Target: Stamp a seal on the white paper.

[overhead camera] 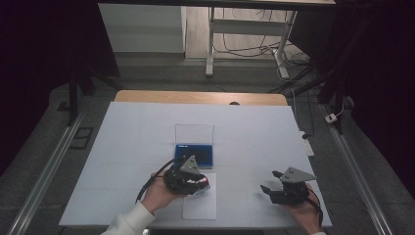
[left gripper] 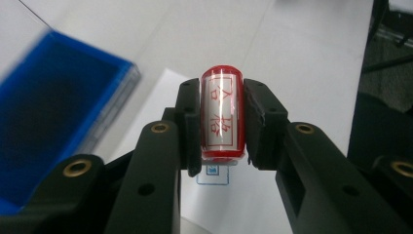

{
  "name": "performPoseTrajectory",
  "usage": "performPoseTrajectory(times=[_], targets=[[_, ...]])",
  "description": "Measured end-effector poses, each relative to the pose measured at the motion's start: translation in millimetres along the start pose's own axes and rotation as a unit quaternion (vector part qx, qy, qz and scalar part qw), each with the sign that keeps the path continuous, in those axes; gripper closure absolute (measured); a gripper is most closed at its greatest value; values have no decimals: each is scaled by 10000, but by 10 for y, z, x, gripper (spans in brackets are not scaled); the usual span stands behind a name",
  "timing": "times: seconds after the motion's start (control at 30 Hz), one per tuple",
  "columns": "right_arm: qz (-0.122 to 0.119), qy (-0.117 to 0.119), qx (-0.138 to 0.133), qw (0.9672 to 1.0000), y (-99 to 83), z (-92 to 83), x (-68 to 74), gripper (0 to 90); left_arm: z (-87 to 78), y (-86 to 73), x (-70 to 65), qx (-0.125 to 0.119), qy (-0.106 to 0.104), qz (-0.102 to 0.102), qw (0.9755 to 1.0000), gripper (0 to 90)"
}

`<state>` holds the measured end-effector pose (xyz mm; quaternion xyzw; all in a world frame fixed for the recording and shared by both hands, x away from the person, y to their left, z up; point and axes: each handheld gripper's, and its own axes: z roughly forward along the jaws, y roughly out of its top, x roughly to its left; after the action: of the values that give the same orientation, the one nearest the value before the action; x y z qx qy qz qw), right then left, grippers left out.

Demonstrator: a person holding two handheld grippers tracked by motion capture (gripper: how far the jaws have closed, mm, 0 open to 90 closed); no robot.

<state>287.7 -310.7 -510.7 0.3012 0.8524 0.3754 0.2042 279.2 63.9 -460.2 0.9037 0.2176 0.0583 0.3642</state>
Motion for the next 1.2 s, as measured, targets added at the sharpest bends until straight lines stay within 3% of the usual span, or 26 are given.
performPoseTrajectory(times=[0.2,0.43,1.2], targets=[[-16,-7,2,10000,-2,0,3,292,-144,44,36,-331,-60,-146,9993,696],[-14,-7,1,10000,-4,2,2,292,-223,19,89,-494,-112,-315,9982,693],[10,-8,-13,10000,-5,-10,9,292,-353,76,267,-581,47,-481,9971,696]])
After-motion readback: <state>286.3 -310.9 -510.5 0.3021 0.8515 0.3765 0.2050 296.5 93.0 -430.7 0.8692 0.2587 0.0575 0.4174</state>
